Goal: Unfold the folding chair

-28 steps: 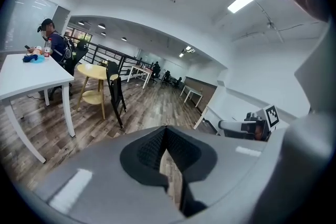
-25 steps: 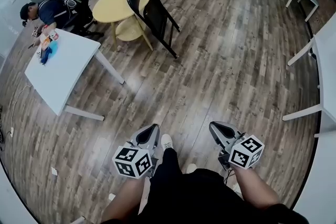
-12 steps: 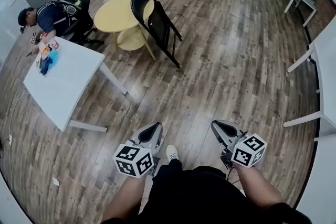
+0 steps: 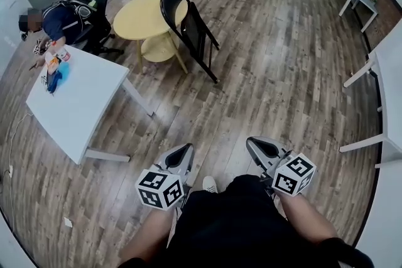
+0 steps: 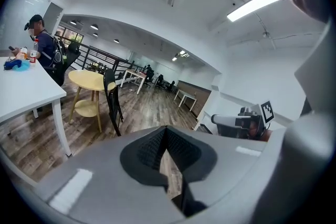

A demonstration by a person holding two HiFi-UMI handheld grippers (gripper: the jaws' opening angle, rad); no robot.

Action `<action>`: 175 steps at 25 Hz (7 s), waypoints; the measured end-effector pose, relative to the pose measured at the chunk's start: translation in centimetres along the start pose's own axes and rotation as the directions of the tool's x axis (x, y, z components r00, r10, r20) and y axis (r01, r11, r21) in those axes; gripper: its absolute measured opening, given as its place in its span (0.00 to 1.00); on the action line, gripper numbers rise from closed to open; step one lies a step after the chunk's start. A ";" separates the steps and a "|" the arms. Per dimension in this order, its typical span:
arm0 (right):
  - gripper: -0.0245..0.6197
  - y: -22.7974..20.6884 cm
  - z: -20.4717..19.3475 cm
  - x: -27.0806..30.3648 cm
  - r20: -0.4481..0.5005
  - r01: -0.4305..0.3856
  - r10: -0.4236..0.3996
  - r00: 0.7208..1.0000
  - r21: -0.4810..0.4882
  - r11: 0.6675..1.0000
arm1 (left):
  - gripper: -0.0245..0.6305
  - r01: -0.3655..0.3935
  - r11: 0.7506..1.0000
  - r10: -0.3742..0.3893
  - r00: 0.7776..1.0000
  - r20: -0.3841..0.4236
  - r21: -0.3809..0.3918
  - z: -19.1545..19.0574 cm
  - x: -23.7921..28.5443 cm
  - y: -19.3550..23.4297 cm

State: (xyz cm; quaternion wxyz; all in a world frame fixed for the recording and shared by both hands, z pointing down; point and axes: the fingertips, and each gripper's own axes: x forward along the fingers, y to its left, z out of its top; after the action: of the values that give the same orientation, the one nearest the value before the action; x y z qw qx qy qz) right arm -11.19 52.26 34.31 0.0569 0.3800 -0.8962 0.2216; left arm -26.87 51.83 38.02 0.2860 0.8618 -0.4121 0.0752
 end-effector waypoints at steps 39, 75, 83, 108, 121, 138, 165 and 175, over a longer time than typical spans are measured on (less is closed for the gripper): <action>0.03 -14.6 3.6 8.8 -0.028 0.019 -0.017 0.999 0.105 0.994 | 0.05 -0.053 0.998 0.051 0.996 -0.069 -0.028 6.4 13.3 6.6; 0.03 -32.9 11.3 11.4 0.031 -0.026 0.022 0.999 0.135 0.991 | 0.05 -0.172 0.983 0.178 0.980 -0.088 0.063 15.2 28.4 8.6; 0.03 -35.3 10.5 10.1 0.067 0.011 -0.025 0.997 0.197 0.980 | 0.05 -0.149 0.986 0.157 0.979 -0.127 0.069 15.1 30.5 8.3; 0.03 -37.8 10.4 14.3 0.002 0.086 -0.088 0.996 0.166 0.982 | 0.05 -0.130 0.989 0.137 0.984 -0.111 0.073 17.1 34.1 14.2; 0.03 -40.1 13.1 23.2 -0.025 0.064 -0.061 0.998 0.154 0.986 | 0.05 -0.139 0.988 0.145 0.985 -0.090 0.069 20.8 36.7 21.1; 0.03 -44.1 21.6 37.3 -0.030 0.135 -0.133 0.991 0.108 0.985 | 0.05 -0.193 0.977 0.196 0.980 -0.024 0.090 32.9 41.7 36.6; 0.03 -46.1 25.8 50.9 -0.086 0.183 -0.182 0.980 0.002 0.983 | 0.34 -0.399 0.907 0.412 0.907 -0.090 0.132 40.0 52.6 61.4; 0.03 -50.5 25.9 51.0 -0.069 0.182 -0.180 0.981 0.026 0.983 | 0.34 -0.379 0.916 0.397 0.901 -0.172 0.128 38.5 57.4 62.9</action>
State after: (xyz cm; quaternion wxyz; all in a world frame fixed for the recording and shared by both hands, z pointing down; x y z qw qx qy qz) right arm -9.76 -23.55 42.80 0.1004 0.4533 -0.8518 0.2426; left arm -41.07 -39.10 54.35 0.2646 0.7630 -0.5418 0.2331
